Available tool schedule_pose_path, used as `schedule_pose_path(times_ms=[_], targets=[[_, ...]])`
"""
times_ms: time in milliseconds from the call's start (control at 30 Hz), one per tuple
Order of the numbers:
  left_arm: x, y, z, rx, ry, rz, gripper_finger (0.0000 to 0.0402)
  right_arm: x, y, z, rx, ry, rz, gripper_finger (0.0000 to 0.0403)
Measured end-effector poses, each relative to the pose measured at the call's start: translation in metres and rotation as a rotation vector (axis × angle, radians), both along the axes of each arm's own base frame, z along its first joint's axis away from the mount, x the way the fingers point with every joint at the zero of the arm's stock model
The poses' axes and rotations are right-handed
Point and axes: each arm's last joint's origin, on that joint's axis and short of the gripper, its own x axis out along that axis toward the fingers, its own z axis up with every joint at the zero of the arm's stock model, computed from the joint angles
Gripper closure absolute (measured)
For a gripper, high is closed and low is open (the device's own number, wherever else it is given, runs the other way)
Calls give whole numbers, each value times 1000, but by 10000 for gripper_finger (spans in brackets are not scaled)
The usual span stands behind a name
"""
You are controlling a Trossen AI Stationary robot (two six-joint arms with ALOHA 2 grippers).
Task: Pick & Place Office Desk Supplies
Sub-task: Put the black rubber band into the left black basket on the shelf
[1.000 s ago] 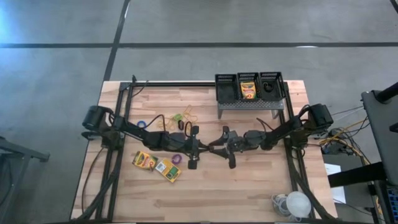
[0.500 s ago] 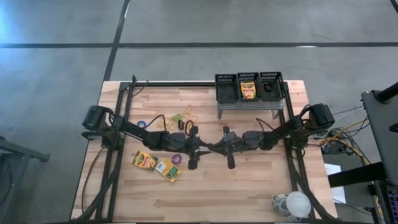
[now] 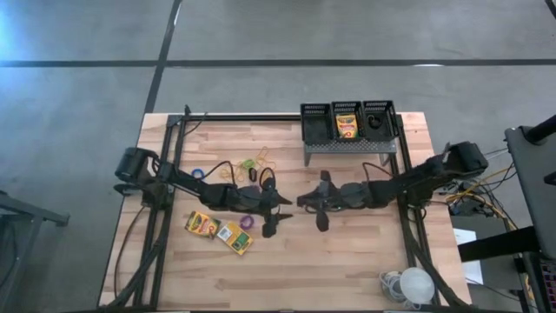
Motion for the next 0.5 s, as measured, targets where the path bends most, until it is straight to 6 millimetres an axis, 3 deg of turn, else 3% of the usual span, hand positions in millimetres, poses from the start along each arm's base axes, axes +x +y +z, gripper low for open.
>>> schedule_pose_path(times_ms=[167, 300, 400, 500], targets=[[2, 0, -12, -25, 20, 54, 202, -2, 1, 28, 5, 117, -4, 392], [5, 2, -28, -18, 28, 143, 206, 1, -3, 69, 0, 172, -19, 392], [7, 2, -34, -2, 10, 179, 206, 5, -18, 102, -15, 209, -71, 392], [8, 2, -34, 11, -8, 181, 207, 13, -46, 132, -56, 246, -150, 392]])
